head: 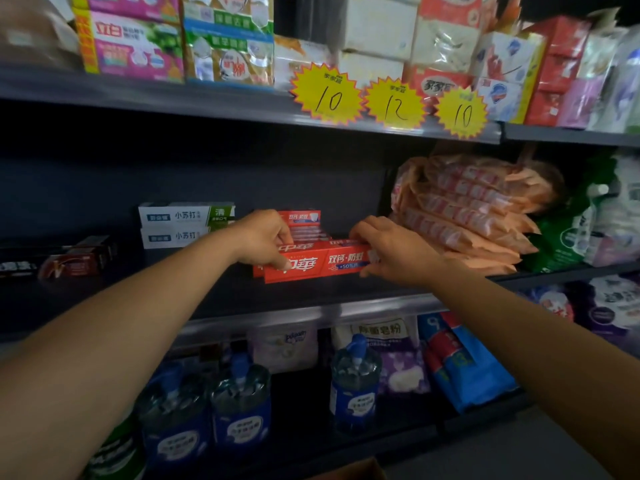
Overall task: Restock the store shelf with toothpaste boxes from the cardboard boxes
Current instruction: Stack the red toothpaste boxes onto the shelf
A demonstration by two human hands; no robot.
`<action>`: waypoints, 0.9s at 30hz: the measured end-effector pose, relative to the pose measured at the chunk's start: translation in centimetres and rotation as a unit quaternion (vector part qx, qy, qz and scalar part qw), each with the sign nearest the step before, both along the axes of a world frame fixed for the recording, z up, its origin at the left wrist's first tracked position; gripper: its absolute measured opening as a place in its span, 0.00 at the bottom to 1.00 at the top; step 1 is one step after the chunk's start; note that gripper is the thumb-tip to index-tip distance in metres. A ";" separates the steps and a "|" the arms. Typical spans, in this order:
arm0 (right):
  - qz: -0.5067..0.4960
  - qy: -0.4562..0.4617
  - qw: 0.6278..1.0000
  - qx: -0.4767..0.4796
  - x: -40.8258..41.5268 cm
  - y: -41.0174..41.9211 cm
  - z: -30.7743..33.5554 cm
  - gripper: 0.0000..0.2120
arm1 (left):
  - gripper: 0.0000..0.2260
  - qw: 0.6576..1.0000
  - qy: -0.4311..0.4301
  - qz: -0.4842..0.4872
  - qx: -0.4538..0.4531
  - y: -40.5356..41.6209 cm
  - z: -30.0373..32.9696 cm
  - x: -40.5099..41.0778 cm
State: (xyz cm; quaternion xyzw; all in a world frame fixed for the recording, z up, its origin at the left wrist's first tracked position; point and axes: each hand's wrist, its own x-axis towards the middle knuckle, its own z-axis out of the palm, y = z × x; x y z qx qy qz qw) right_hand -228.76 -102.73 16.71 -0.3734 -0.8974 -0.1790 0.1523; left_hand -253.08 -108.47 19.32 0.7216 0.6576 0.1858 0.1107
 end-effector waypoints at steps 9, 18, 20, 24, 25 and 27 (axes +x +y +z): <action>-0.041 0.019 0.992 -0.114 -1.0 7.2 -2.1 0.25 | 0.23 0.999 0.041 0.011 0.011 5.8 -3.7 0.7; -0.020 -0.017 0.990 -0.139 -2.1 12.2 -6.3 0.25 | 0.21 0.997 0.070 0.017 -0.024 10.1 -7.7 -0.3; -0.016 -0.015 0.990 -0.141 -2.2 12.7 -6.9 0.25 | 0.22 0.997 0.077 0.017 -0.016 10.4 -8.1 -0.4; -0.012 -0.006 0.993 -0.121 -2.4 13.6 -7.2 0.26 | 0.23 0.995 0.095 0.027 0.020 10.9 -8.1 -0.7; -0.015 -0.006 0.993 -0.117 -2.5 13.9 -7.2 0.26 | 0.23 0.994 0.103 0.030 0.030 11.1 -8.1 -0.8; -0.025 -0.007 0.993 -0.113 -2.7 14.3 -7.2 0.24 | 0.21 0.991 0.121 0.036 0.049 11.3 -8.1 -0.8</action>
